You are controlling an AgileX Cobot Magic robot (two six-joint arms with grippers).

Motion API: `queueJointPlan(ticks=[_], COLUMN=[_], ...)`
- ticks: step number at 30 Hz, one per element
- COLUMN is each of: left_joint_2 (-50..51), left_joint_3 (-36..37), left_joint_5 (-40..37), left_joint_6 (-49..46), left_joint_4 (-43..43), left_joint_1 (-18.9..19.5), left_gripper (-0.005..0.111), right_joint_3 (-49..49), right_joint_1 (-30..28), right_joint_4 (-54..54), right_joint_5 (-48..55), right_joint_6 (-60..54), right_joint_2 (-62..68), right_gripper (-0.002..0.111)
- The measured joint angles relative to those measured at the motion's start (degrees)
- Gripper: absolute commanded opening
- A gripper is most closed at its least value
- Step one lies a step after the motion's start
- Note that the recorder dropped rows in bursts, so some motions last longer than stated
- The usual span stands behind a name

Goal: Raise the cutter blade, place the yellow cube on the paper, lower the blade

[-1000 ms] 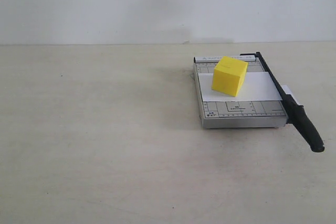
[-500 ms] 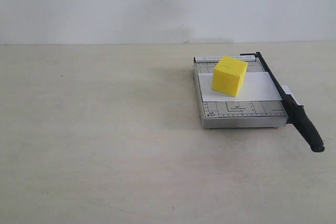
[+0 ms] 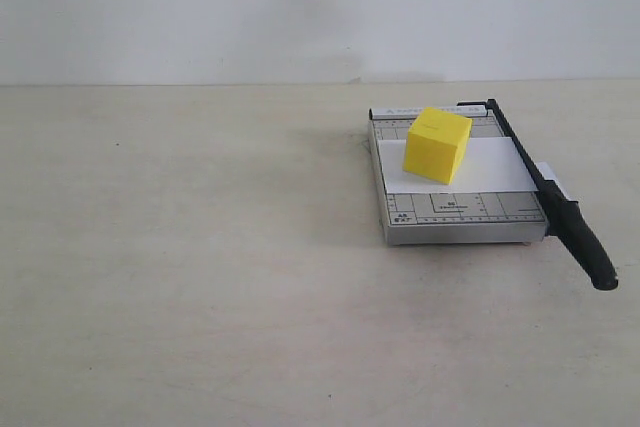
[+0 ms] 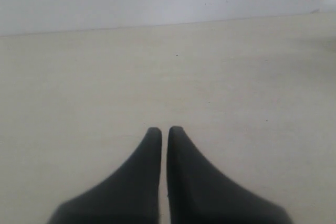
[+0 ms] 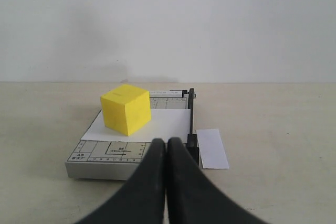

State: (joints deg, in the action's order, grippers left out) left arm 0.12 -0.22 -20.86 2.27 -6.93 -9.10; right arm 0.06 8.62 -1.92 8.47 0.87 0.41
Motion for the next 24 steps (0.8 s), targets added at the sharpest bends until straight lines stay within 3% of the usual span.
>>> queueJointPlan(ticks=[24], left_joint_2=[0.0], left_joint_3=[0.0], left_joint_5=[0.0], left_joint_6=[0.0], left_joint_4=[0.0], left_joint_1=[0.0], left_gripper=[0.004], right_joint_3=[0.0], right_joint_1=[0.0], right_joint_4=[0.0], right_joint_5=[0.14], right_joint_6=[0.6], right_joint_2=[0.0], right_gripper=[0.0])
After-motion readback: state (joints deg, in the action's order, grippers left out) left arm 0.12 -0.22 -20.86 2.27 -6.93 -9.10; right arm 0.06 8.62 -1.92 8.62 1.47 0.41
